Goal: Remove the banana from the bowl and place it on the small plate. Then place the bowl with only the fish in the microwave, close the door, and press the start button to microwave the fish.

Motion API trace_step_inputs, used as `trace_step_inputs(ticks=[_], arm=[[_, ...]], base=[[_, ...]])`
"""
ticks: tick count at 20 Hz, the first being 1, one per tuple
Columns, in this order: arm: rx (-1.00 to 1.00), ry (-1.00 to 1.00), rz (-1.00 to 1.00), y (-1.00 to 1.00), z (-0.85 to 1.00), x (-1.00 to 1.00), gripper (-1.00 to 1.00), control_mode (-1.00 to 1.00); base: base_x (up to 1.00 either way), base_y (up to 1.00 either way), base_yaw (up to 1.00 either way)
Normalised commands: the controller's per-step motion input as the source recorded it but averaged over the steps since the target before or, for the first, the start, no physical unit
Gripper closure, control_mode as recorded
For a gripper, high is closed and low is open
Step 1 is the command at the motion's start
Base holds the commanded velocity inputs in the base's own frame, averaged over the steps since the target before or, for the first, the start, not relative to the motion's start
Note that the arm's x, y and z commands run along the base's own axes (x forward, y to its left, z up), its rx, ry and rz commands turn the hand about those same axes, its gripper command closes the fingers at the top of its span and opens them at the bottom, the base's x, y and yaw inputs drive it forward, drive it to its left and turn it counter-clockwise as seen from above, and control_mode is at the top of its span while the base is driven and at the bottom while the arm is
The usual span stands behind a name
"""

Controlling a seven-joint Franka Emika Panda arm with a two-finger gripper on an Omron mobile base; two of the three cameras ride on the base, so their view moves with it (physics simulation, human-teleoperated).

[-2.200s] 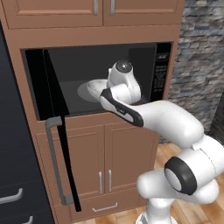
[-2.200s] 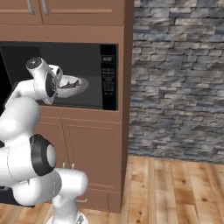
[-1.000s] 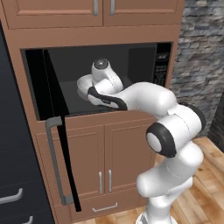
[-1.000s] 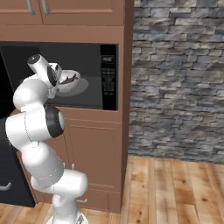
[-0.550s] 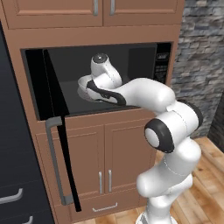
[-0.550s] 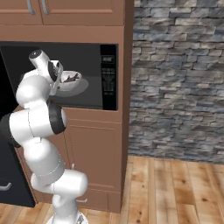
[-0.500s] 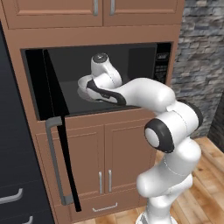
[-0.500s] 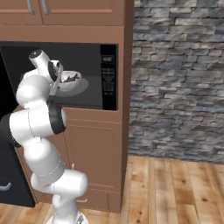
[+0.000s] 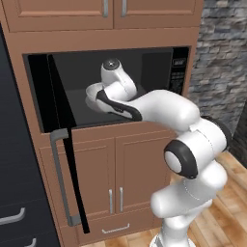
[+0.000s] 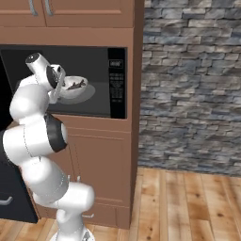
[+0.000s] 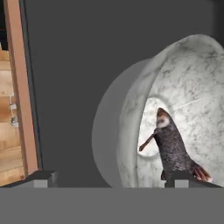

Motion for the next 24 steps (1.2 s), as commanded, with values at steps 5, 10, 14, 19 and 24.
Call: trace_step_inputs(ticks=[5,10,14,19,24], arm=[[0.0,-0.1,0.02,-0.01,0.0,-0.98,-1.0,-1.0],[0.0,-0.12,0.05,-0.08,0.0,-1.0,-1.0,-1.0],[0.0,-0.13,0.0,-0.02,0.01,-1.0,-1.0,-1.0],[0.0,-0.16,0.0,-0.15,0.04,-1.0,-1.0,-1.0],[0.01,-0.13,0.0,-0.2,0.17,-1.0,-1.0,-1.0]], base=[[0.0,0.0,0.0],[0.0,0.0,0.0],[0.0,0.0,0.0],[0.0,0.0,0.0],[0.0,0.0,0.0]])
